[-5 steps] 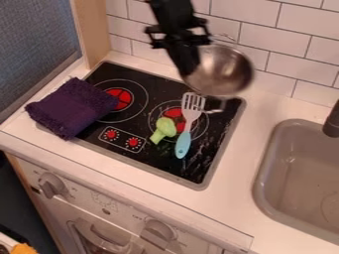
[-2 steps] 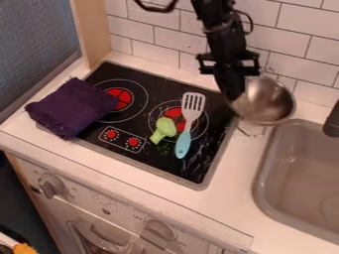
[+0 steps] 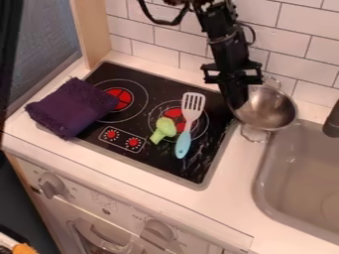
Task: Put the silver pot between the stove and the sink
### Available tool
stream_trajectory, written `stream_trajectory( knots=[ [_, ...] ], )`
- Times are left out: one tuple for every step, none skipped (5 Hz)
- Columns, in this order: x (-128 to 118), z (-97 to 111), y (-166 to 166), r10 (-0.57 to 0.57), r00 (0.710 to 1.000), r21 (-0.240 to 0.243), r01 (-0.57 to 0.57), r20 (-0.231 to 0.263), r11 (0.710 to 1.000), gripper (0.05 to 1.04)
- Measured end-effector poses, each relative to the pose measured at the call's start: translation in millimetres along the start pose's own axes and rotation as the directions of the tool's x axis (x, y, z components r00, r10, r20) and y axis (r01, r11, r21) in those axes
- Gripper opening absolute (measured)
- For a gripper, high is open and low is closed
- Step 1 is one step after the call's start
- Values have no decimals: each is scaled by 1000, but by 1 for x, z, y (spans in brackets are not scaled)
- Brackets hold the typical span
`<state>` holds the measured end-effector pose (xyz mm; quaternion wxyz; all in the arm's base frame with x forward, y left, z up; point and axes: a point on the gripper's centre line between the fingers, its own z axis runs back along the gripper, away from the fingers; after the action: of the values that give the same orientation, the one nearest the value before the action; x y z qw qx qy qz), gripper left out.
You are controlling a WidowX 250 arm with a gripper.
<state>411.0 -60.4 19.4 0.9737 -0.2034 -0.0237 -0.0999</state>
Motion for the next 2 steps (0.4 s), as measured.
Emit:
stream_trajectory(
  knots=[
    [-1, -2, 1, 4, 1000, 14, -3, -9, 1000, 69],
    [-1, -3, 2, 11, 1000, 23, -11, -8, 1000, 97]
  ],
)
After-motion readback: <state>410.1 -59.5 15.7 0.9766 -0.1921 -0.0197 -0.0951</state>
